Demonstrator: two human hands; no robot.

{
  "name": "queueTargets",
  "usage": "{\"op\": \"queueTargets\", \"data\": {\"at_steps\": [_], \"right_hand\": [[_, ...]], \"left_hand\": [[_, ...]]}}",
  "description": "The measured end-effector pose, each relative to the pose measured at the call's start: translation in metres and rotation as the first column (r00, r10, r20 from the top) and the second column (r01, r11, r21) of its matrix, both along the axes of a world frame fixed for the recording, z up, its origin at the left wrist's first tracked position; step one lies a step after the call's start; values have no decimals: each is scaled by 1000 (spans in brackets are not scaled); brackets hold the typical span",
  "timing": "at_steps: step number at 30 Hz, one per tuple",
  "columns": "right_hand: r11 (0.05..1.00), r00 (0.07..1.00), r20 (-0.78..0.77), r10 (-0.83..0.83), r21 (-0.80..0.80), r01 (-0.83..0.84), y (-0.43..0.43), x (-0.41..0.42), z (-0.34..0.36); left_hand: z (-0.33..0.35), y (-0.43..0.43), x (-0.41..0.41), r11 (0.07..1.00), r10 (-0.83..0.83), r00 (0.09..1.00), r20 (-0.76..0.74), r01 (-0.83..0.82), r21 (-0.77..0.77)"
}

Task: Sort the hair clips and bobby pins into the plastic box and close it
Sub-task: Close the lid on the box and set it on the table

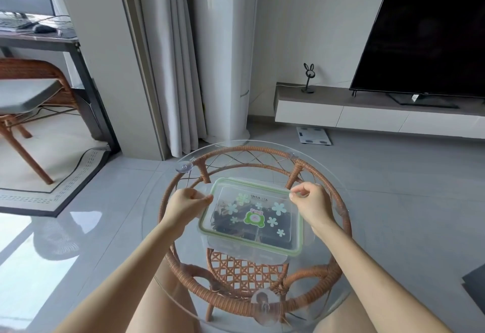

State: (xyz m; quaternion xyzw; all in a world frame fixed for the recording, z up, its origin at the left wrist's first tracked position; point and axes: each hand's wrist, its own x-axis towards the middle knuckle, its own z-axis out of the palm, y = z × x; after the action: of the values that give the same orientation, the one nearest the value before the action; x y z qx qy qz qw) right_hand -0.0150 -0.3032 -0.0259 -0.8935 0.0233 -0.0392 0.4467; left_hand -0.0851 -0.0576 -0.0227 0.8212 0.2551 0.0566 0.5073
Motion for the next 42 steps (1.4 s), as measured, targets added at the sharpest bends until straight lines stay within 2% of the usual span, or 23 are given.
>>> {"op": "queueTargets", "data": {"at_steps": [10,17,36,38,42], "right_hand": [[997,999,33,6,77,-8,5,5,1],[1000,998,63,-4,22,3,12,7,4],[1000,998,59,-17,17,16,9,6,-4],[999,997,73,9,-31,-7,7,5,-6],[977,985,67,160,-156,-148,-10,-10,-11]], "left_hand": [[-3,4,6,999,18,997,-69,-15,39],[-5,6,9,1000,15,995,-103,-15,-3],[-9,2,12,1000,22,994,-110,-22,3],[-10,2,12,999,19,995,-93,-17,27],[-11,-1,4,976,34,998,-46,-23,215]]}}
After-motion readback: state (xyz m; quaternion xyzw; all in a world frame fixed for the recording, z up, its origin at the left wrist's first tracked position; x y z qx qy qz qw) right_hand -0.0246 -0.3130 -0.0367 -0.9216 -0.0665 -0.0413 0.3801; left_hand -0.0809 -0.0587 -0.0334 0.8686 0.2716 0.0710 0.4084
